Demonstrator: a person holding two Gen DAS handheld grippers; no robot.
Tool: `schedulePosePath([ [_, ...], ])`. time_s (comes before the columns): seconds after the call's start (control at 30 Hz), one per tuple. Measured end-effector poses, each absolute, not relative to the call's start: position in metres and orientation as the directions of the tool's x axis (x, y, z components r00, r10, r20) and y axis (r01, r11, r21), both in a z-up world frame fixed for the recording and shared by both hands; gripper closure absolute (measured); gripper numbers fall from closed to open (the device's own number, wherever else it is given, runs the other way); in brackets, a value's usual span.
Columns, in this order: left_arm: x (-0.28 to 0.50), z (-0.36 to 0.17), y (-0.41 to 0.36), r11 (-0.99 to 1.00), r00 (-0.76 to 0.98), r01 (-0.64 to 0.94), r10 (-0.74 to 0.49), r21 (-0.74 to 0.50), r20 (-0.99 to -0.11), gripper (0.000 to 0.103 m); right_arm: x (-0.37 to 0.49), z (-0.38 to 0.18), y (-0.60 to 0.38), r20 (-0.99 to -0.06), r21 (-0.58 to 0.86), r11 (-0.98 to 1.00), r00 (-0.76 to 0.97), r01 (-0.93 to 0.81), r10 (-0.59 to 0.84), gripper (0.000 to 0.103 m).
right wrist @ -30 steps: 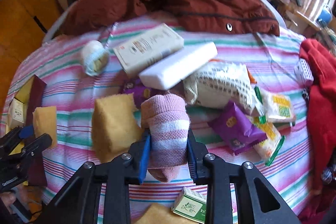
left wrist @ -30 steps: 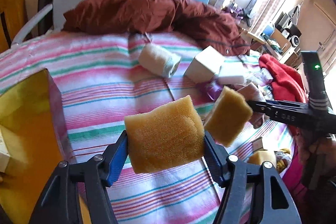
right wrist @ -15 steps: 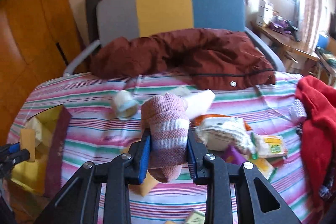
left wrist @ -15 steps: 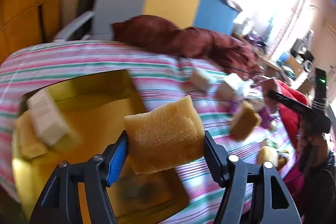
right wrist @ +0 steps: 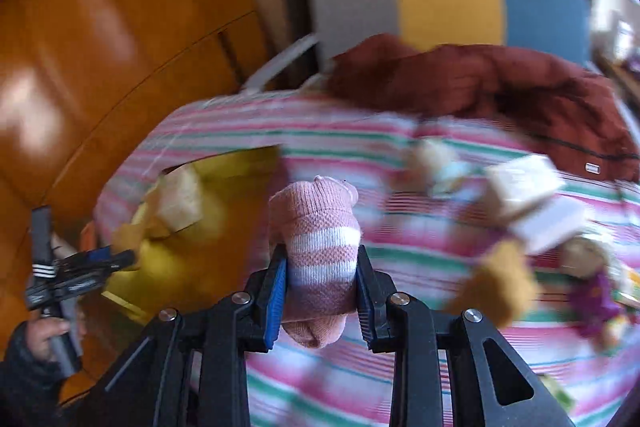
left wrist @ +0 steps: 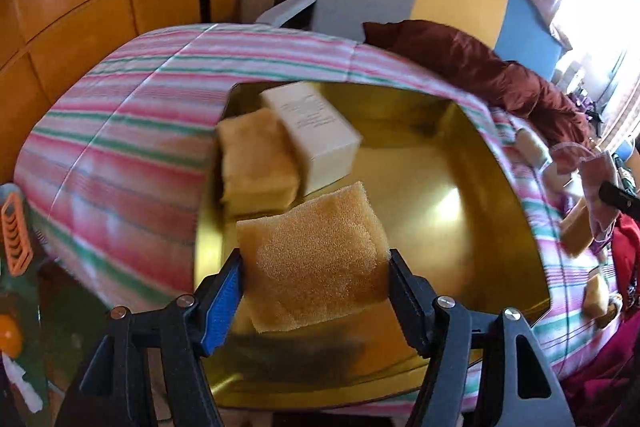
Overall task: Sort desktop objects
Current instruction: 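Lower the sponge and sock into the gold tray and open both tools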
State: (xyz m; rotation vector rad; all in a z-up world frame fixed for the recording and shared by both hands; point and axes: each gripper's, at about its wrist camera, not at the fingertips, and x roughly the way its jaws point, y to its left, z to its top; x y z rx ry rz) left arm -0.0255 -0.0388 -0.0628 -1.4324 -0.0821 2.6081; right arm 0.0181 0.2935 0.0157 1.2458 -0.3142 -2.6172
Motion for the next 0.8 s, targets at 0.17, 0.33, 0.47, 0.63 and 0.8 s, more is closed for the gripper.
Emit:
schedulePosePath([
  [0.17,-0.016,-0.071,-0.059,-0.989,-0.520,-0.085,0.147,-0.120,-0.842,0.032,-0.006,0.003,0.219,-0.737,0.339,-0.912,-0.537,0.232,-0.410,0.072],
  [0.33,-0.005,-0.067,-0.064,-0.983,-0.535,-0.114,0.181,-0.142,-0.825,0.029,-0.028,-0.002,0.156,-0.715,0.417,-0.857,-0.473,0.303,-0.515,0.063],
  [0.47,-0.001,-0.064,-0.068,-0.984,-0.552,-0.100,0.180,-0.149,-0.814,0.027,-0.030,-0.002,0.125,-0.702,0.435,-0.830,-0.446,0.349,-0.555,0.035],
  [0.63,0.000,-0.063,-0.078,-0.984,-0.565,-0.067,0.174,-0.165,-0.806,0.026,-0.021,-0.009,0.115,-0.736,0.398,-0.842,-0.421,0.365,-0.530,0.035],
  [0.8,-0.001,-0.060,-0.074,-0.990,-0.574,-0.063,0.140,-0.127,-0.806,0.026,-0.019,-0.020,0.130,-0.765,0.385,-0.867,-0.416,0.316,-0.491,0.035],
])
